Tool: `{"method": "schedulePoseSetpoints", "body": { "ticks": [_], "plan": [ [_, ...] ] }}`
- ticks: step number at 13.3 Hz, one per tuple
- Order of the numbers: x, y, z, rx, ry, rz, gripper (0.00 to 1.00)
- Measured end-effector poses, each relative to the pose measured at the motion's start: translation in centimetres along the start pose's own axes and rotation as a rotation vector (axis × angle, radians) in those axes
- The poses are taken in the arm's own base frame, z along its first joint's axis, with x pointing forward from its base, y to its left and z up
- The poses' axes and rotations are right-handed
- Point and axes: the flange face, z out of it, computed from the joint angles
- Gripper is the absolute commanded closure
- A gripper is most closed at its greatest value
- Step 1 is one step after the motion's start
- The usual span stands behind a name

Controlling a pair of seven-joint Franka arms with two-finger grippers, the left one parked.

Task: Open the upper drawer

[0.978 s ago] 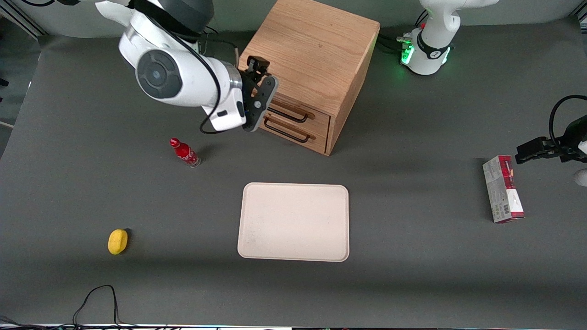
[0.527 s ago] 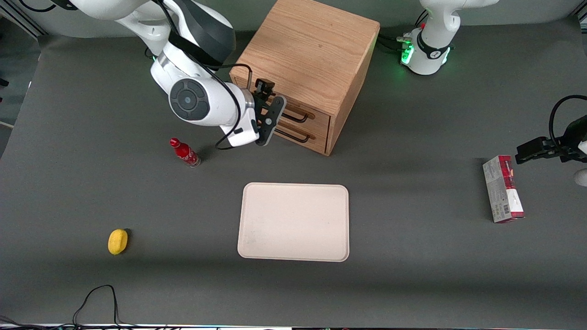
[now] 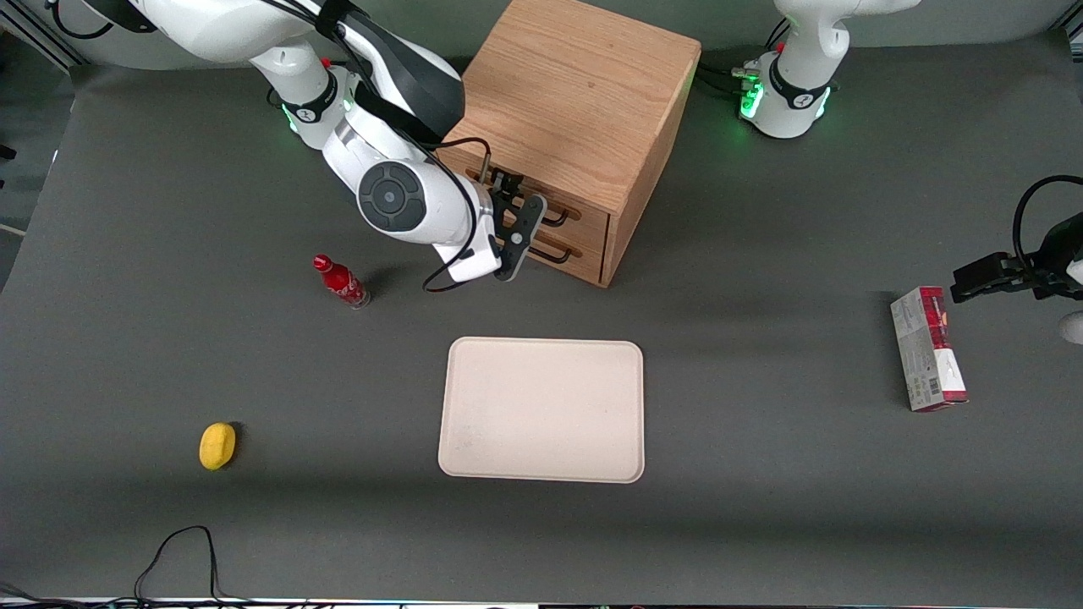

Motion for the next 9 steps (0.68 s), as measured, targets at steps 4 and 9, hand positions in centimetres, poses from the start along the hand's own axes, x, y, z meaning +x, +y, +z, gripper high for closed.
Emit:
{"method": "schedulePoseSetpoints", "body": {
  "ticks": [4, 9],
  "plan": [
    [0.08, 0.71, 1.22, -0.026, -0.016, -0.01, 0.0],
    [0.17, 0.87, 0.98, -0.053, -0.017, -0.038, 0.0]
  ]
}}
